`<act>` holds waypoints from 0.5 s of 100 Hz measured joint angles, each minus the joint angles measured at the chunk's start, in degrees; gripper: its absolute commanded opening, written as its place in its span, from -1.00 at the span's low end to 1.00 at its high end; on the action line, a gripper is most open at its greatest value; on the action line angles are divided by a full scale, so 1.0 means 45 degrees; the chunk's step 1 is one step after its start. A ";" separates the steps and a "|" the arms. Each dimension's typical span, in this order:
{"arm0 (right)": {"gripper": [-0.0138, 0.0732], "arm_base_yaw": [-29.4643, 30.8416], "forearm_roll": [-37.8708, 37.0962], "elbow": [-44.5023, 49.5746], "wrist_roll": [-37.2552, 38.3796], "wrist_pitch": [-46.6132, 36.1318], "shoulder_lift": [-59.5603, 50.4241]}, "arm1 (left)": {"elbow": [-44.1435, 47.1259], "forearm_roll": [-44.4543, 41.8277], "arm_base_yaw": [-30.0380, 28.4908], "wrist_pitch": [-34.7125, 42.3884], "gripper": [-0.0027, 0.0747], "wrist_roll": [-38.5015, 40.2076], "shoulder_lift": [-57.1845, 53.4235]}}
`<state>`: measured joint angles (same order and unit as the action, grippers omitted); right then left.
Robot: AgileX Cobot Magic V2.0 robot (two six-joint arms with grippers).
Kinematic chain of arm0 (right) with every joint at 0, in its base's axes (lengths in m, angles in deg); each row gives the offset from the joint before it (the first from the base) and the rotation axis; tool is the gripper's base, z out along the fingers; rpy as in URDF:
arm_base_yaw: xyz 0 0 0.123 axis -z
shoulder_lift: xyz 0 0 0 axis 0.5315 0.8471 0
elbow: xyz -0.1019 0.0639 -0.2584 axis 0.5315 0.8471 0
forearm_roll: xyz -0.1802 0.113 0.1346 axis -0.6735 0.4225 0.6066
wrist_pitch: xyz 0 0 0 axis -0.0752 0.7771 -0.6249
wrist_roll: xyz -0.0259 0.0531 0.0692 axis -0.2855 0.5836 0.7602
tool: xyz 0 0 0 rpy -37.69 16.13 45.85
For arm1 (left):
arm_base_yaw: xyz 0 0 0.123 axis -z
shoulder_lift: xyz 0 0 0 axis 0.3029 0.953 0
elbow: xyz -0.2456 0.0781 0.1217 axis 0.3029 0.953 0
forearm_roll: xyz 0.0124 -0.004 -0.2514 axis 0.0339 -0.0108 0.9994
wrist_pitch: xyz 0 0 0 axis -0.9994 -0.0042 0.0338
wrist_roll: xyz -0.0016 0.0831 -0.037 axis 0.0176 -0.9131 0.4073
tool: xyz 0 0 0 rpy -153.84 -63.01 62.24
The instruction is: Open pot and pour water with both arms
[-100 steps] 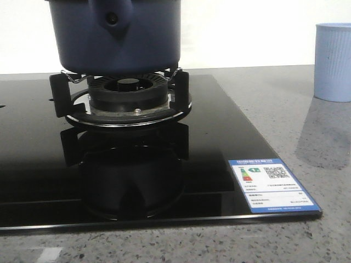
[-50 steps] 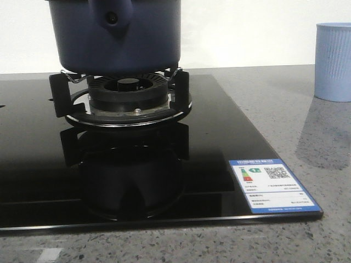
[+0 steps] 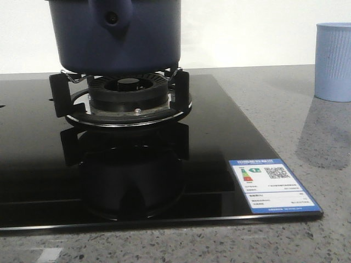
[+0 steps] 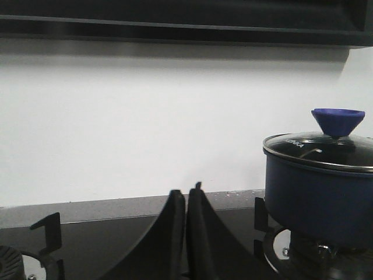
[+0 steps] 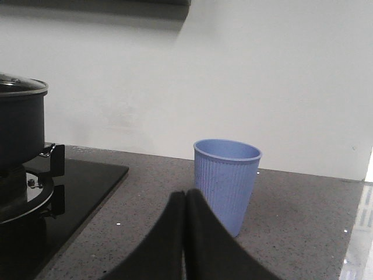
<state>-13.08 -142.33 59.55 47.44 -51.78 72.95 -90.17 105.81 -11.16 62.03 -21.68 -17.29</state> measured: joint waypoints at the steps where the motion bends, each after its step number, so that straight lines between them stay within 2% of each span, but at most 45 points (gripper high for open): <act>1: -0.84 0.0000 0.0000 0.0000 0.0000 0.0000 0.0000 | 0.0000 -0.0175 0.0000 0.0000 -0.98 0.0026 0.0000; 8: -0.84 0.0000 0.0000 0.0000 0.0000 0.0000 0.0000 | 0.0099 -0.1715 -0.0027 -0.0125 -0.98 0.0895 0.0000; 17: -0.84 0.0000 0.0000 0.0000 0.0000 0.0000 0.0000 | 0.0545 -0.4405 -0.0180 -0.0177 -0.98 0.3506 0.0000; 24: -0.84 0.0000 0.0000 0.0000 0.0000 0.0000 0.0000 | 0.1090 -0.5795 -0.0432 -0.0240 -0.98 0.5223 0.0000; 35: -0.84 0.0000 0.0000 0.0000 0.0000 0.0000 0.0000 | 0.2010 -0.6684 -0.0760 -0.0272 -0.98 0.6454 -0.0080; 50: -0.84 0.0000 0.0000 0.0000 0.0000 0.0000 0.0000 | 0.2373 -0.7083 -0.0891 -0.0264 -0.98 0.6869 -0.0082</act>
<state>-13.08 -142.33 59.55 47.44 -51.78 72.95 -79.49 73.94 -15.17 60.85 9.24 -17.66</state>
